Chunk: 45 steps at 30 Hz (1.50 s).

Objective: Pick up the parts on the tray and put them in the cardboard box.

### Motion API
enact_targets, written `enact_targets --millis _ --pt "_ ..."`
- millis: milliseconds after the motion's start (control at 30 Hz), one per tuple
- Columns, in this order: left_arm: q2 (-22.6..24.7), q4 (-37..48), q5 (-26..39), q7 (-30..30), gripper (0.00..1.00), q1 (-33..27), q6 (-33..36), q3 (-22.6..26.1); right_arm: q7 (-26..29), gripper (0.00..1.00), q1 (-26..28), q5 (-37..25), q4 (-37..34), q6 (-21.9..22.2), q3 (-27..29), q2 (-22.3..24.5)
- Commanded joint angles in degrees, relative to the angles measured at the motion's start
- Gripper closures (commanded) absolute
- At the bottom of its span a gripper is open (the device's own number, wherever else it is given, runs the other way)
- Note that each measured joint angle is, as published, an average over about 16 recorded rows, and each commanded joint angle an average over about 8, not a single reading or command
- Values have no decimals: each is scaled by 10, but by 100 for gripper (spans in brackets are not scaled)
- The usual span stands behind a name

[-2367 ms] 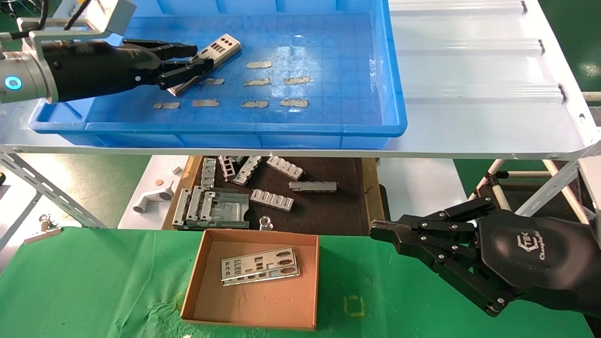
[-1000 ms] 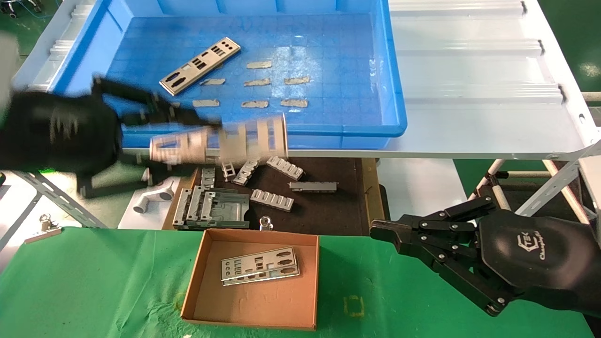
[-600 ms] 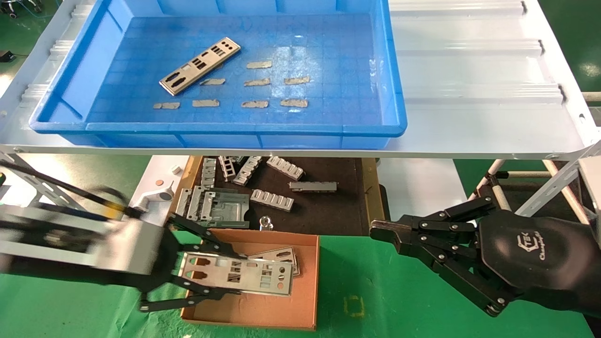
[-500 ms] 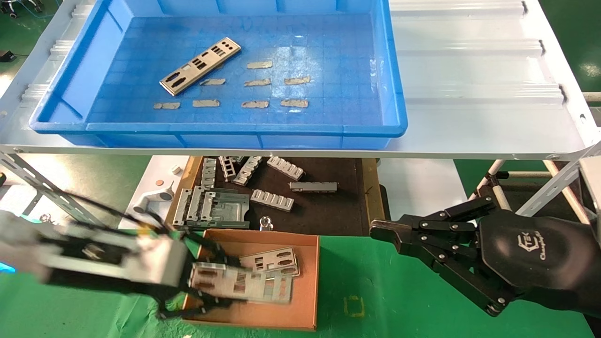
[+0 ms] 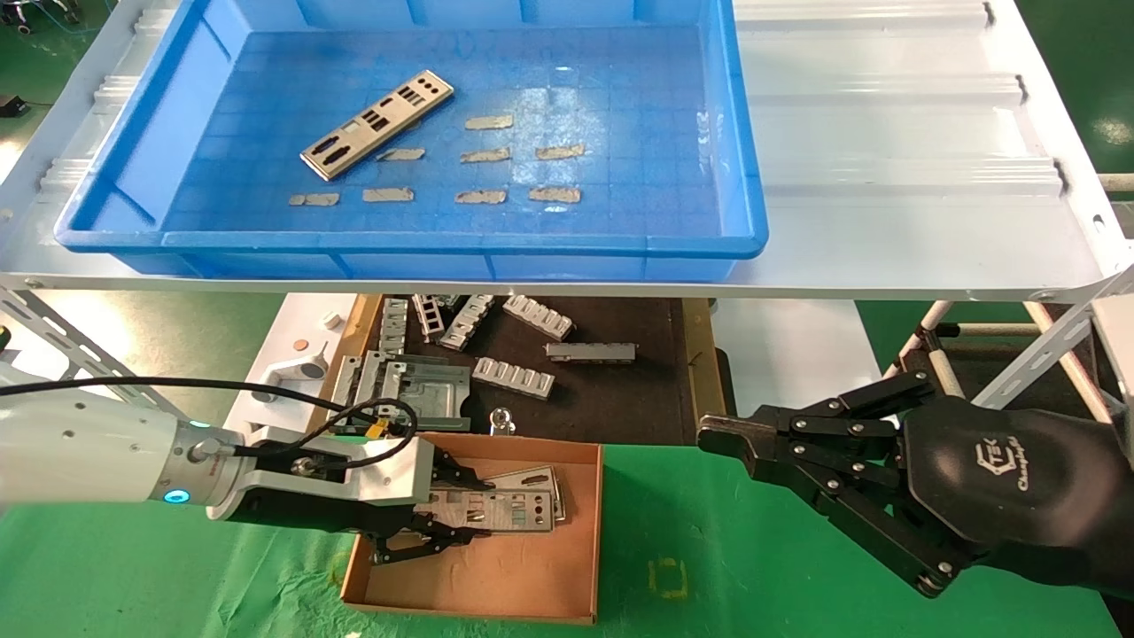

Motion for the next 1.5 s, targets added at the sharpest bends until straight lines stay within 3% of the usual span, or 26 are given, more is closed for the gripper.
enact_targets --millis 33,633,667,867,900,933,1500 --pt "11 19 2 3 1 -2 2 2 0 100 0 0 0 0 0 0" --pt "19 107 -35 47 0 -11 53 -14 0 98 0 0 0 0 0 0" --pt "18 108 -38 48 0 -11 59 -16 0 89 0 0 0 0 0 0" --pt "7 94 -55 38 0 1 75 -39 0 14 0 0 0 0 0 0" --pt "6 87 -57 33 0 5 74 -45 0 4 0 0 0 0 0 0" --pt "3 81 -60 29 0 9 76 -52 0 0 0 0 0 0 0 0" --pt "-44 -29 -125 -55 0 82 98 -165 0 0 0 0 0 0 0 0"
